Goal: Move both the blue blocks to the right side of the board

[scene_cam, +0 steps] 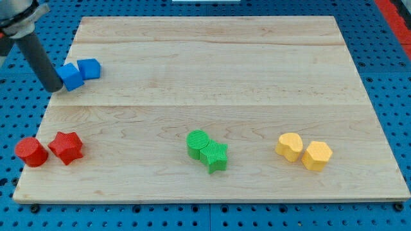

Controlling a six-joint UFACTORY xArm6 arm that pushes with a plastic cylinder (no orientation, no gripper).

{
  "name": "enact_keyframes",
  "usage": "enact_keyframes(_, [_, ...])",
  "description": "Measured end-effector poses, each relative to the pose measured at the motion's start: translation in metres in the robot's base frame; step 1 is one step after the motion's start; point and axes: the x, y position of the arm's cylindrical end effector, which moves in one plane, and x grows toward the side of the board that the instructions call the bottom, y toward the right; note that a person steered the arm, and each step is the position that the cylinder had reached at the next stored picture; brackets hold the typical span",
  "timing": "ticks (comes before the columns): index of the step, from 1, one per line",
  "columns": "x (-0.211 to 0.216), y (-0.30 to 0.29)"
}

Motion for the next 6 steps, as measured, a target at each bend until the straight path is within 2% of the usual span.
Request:
enact_keyframes(2, [-0.067,0.029])
enact_keyframes(3, [-0.067,0.089])
enact_keyframes(4, [-0.059,0.086])
enact_keyframes(5, [-0.059,0.118])
enact_keyframes(6, [-0.036,0.133])
